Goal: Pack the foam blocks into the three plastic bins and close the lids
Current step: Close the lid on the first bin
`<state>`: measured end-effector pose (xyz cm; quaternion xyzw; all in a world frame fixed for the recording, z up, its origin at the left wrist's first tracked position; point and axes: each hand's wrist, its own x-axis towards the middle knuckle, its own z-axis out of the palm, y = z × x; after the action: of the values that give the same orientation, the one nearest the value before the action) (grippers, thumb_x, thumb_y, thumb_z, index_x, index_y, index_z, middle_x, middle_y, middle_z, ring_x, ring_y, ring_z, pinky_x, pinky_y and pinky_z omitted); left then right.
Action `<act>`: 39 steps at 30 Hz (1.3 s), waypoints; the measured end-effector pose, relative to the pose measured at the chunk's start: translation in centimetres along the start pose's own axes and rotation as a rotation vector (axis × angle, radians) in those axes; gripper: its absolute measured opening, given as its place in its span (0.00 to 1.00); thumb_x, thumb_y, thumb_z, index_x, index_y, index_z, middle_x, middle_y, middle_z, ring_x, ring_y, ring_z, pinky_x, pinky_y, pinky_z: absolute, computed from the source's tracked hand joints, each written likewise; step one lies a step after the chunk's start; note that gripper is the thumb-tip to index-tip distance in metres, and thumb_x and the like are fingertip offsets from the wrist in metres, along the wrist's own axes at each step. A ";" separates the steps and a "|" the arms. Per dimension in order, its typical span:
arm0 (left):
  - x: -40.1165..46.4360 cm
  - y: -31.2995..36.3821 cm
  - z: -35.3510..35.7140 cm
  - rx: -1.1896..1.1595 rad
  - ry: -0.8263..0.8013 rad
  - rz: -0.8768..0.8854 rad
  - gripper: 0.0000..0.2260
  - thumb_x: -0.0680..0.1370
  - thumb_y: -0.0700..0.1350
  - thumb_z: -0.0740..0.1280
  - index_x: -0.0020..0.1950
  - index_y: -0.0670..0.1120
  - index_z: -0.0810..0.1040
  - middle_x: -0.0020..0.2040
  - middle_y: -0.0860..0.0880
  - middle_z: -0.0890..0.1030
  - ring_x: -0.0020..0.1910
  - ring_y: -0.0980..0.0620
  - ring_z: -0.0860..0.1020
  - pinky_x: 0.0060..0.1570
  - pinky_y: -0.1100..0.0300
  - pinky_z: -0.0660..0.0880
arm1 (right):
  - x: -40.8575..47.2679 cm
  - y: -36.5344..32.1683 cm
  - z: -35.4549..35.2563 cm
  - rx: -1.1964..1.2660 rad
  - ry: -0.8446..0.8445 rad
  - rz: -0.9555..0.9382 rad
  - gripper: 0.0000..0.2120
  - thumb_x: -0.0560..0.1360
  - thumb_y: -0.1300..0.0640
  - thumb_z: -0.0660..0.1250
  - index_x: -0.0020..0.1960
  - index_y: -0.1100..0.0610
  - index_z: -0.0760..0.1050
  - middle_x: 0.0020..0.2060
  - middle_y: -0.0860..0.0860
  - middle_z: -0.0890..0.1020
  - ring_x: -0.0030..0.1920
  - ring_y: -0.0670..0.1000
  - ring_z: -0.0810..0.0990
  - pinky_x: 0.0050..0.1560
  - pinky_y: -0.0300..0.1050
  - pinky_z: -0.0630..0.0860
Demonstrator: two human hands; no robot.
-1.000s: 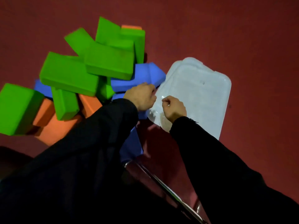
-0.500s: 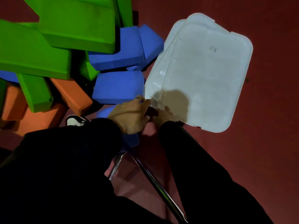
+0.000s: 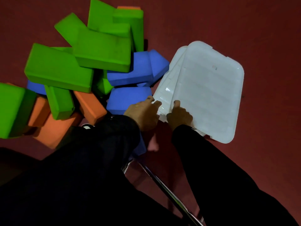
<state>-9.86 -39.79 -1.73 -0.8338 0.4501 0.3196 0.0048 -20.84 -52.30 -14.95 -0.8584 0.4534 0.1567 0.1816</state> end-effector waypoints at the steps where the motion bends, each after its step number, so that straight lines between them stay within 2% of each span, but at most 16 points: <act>1: -0.6 0.2 -0.8 0.014 0.027 0.001 0.22 0.80 0.52 0.62 0.75 0.52 0.65 0.74 0.47 0.65 0.63 0.40 0.76 0.55 0.45 0.73 | 0.0 -0.4 -1.6 0.031 0.032 0.006 0.18 0.73 0.55 0.60 0.62 0.56 0.71 0.48 0.57 0.82 0.49 0.63 0.81 0.45 0.48 0.69; 4: -3.0 0.3 -3.3 0.046 0.102 0.000 0.22 0.80 0.51 0.60 0.74 0.51 0.65 0.74 0.46 0.64 0.62 0.38 0.76 0.55 0.43 0.75 | -0.8 -1.3 -6.1 0.012 0.186 -0.023 0.12 0.74 0.54 0.62 0.54 0.58 0.74 0.52 0.57 0.79 0.54 0.62 0.77 0.48 0.51 0.69; 6: -4.9 0.0 -4.7 0.045 0.160 0.006 0.22 0.78 0.54 0.58 0.71 0.50 0.67 0.72 0.45 0.65 0.62 0.37 0.76 0.56 0.42 0.75 | -2.0 -2.0 -8.9 0.047 0.321 -0.047 0.11 0.74 0.57 0.65 0.55 0.58 0.74 0.55 0.57 0.75 0.57 0.61 0.74 0.45 0.51 0.68; 9: -7.8 -0.7 -6.3 0.043 0.222 -0.027 0.21 0.78 0.52 0.60 0.71 0.50 0.67 0.74 0.45 0.65 0.64 0.37 0.76 0.60 0.41 0.74 | -5.0 -3.7 -13.3 0.187 0.467 -0.147 0.10 0.75 0.61 0.63 0.57 0.57 0.73 0.57 0.56 0.74 0.57 0.60 0.74 0.43 0.54 0.73; 13: -11.6 -1.5 -7.5 0.035 0.293 -0.090 0.22 0.79 0.50 0.60 0.73 0.50 0.66 0.74 0.44 0.65 0.64 0.37 0.75 0.61 0.42 0.74 | -10.8 -7.0 -18.6 0.401 0.562 -0.191 0.05 0.77 0.58 0.61 0.51 0.53 0.66 0.46 0.54 0.79 0.47 0.62 0.76 0.42 0.52 0.70; 15: -13.5 -2.1 -8.0 -0.023 0.322 -0.101 0.23 0.79 0.50 0.60 0.74 0.49 0.66 0.73 0.43 0.66 0.66 0.38 0.74 0.63 0.42 0.73 | -14.7 -9.4 -21.1 0.474 0.604 -0.233 0.08 0.75 0.57 0.62 0.49 0.50 0.62 0.41 0.54 0.80 0.42 0.62 0.75 0.41 0.52 0.69; 17: -15.7 -3.0 -8.8 -0.123 0.364 -0.126 0.23 0.79 0.49 0.60 0.75 0.47 0.67 0.72 0.41 0.67 0.69 0.39 0.71 0.67 0.43 0.70 | -18.8 -12.1 -23.2 0.559 0.655 -0.326 0.09 0.74 0.56 0.63 0.49 0.48 0.63 0.39 0.52 0.79 0.40 0.61 0.73 0.40 0.51 0.67; 20: -19.2 -5.2 -10.0 -0.228 0.444 -0.204 0.24 0.79 0.46 0.61 0.76 0.43 0.67 0.71 0.37 0.69 0.72 0.39 0.69 0.70 0.47 0.68 | -23.7 -16.1 -26.0 0.729 0.708 -0.459 0.08 0.74 0.55 0.66 0.47 0.49 0.66 0.36 0.47 0.76 0.39 0.57 0.71 0.38 0.49 0.63; 23: -23.0 -8.2 -10.8 -0.263 0.513 -0.304 0.24 0.80 0.47 0.62 0.76 0.43 0.66 0.72 0.37 0.68 0.72 0.39 0.69 0.70 0.48 0.68 | -27.1 -20.0 -27.7 0.910 0.696 -0.580 0.11 0.72 0.57 0.69 0.43 0.51 0.65 0.30 0.44 0.69 0.36 0.53 0.69 0.37 0.49 0.61; 27: -28.3 -12.9 -10.5 -0.323 0.639 -0.401 0.23 0.80 0.48 0.62 0.75 0.43 0.68 0.70 0.35 0.69 0.71 0.37 0.70 0.70 0.46 0.68 | -31.0 -25.0 -27.2 1.057 0.587 -0.749 0.12 0.70 0.59 0.70 0.41 0.53 0.66 0.32 0.44 0.68 0.35 0.52 0.69 0.36 0.52 0.67; 31: -35.1 -18.9 -7.8 -0.493 0.775 -0.564 0.22 0.81 0.47 0.61 0.74 0.40 0.69 0.69 0.34 0.72 0.72 0.38 0.68 0.71 0.50 0.66 | -35.2 -29.8 -26.2 1.298 0.331 -0.911 0.18 0.71 0.66 0.72 0.38 0.51 0.64 0.32 0.44 0.67 0.30 0.41 0.65 0.32 0.39 0.64; 33: -39.2 -22.4 -5.2 -0.642 0.868 -0.721 0.24 0.83 0.49 0.60 0.75 0.38 0.67 0.70 0.32 0.71 0.73 0.37 0.66 0.71 0.50 0.65 | -37.1 -32.3 -25.8 1.451 0.175 -0.921 0.17 0.70 0.66 0.73 0.38 0.52 0.66 0.32 0.45 0.69 0.29 0.39 0.67 0.30 0.37 0.65; 35: -43.7 -26.2 -1.7 -0.835 0.950 -0.934 0.29 0.83 0.56 0.59 0.76 0.37 0.65 0.72 0.32 0.69 0.74 0.36 0.65 0.72 0.50 0.63 | -38.5 -34.9 -24.4 1.638 -0.043 -0.911 0.13 0.69 0.64 0.72 0.40 0.54 0.69 0.32 0.48 0.73 0.32 0.44 0.72 0.32 0.40 0.69; 37: -46.4 -28.5 1.3 -1.091 0.976 -1.055 0.39 0.79 0.67 0.56 0.77 0.36 0.63 0.76 0.35 0.67 0.76 0.37 0.64 0.74 0.49 0.61 | -38.0 -36.4 -23.2 1.795 -0.244 -0.866 0.09 0.70 0.65 0.72 0.45 0.59 0.73 0.39 0.54 0.80 0.38 0.53 0.80 0.40 0.44 0.77; 38: -48.5 -29.4 2.9 -1.266 1.000 -1.054 0.45 0.76 0.72 0.54 0.76 0.36 0.65 0.75 0.38 0.68 0.75 0.38 0.66 0.75 0.48 0.62 | -38.2 -38.0 -21.8 1.827 -0.410 -0.851 0.12 0.70 0.65 0.72 0.52 0.65 0.75 0.46 0.59 0.83 0.46 0.58 0.84 0.47 0.50 0.81; 39: -49.9 -30.7 4.9 -1.458 1.059 -0.982 0.47 0.74 0.76 0.52 0.75 0.38 0.69 0.73 0.41 0.72 0.73 0.41 0.69 0.74 0.48 0.64 | -38.4 -39.6 -20.2 1.822 -0.580 -0.819 0.22 0.70 0.64 0.73 0.61 0.70 0.73 0.55 0.63 0.83 0.54 0.63 0.84 0.56 0.57 0.81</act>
<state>-8.79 17.27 12.56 -0.7603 -0.3000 0.0691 -0.5720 -6.42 -13.02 26.29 -0.4134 0.0125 -0.1184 0.9027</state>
